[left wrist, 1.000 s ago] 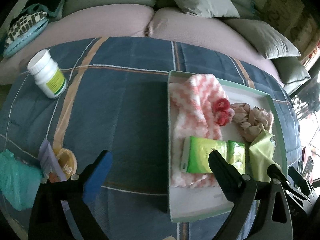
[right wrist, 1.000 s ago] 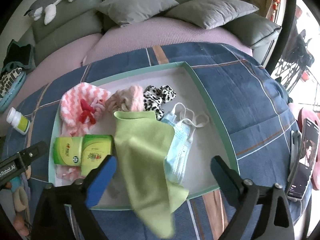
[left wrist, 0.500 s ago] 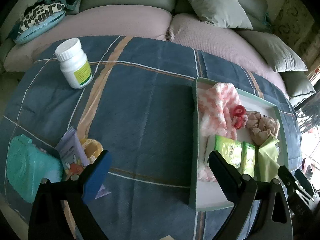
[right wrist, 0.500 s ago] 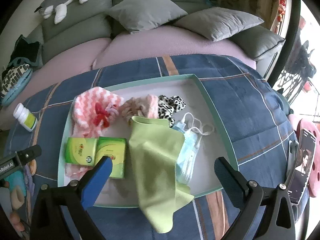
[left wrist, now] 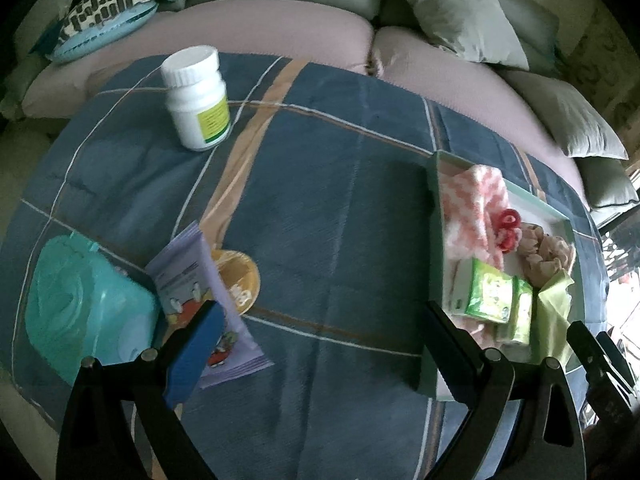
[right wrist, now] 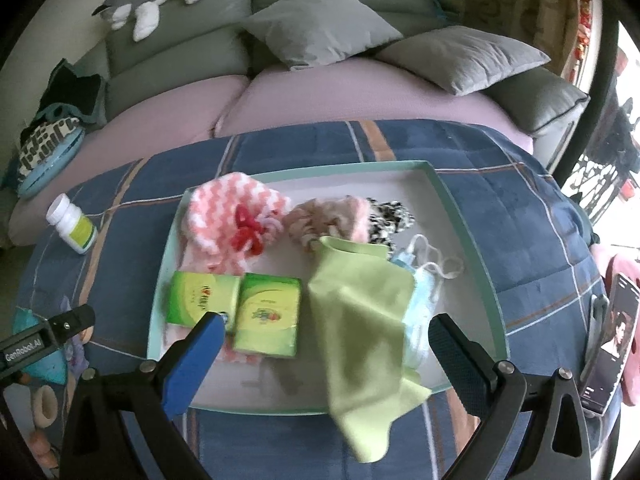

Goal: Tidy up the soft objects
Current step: 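Move both open tools toward the purple wipes pack and gold tin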

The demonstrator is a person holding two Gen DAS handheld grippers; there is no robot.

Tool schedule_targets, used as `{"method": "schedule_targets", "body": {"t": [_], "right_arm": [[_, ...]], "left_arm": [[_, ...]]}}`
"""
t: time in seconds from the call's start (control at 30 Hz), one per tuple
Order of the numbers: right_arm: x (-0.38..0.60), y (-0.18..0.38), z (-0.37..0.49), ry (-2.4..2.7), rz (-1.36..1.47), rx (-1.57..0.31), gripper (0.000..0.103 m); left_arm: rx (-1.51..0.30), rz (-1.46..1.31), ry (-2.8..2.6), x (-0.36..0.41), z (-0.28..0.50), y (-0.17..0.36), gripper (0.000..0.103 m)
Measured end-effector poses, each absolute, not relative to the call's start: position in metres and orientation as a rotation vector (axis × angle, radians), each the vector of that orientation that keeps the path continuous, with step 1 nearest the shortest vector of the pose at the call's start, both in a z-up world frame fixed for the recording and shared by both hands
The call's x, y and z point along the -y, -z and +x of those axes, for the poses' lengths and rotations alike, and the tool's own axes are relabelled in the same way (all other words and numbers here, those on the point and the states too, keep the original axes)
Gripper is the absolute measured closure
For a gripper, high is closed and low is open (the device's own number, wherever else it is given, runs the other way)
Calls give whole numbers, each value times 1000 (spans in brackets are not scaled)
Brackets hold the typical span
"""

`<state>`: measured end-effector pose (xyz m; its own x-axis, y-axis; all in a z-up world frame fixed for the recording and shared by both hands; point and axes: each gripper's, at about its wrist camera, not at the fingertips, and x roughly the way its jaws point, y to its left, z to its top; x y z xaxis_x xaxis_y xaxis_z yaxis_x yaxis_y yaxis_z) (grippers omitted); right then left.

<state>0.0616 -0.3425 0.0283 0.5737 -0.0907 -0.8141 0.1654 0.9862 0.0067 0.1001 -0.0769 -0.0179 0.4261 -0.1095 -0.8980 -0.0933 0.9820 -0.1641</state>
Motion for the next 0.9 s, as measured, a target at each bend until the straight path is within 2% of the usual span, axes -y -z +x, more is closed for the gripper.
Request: {"method": "schedule_targets", "body": {"t": [0.33, 0.9], "right_arm": [[294, -34, 69, -10, 129, -930, 0], [250, -15, 76, -83, 22, -992, 0]], "left_arm": [[-1161, -243, -53, 49, 85, 33, 6], [-1169, -360, -145, 20, 74, 47, 6]]}}
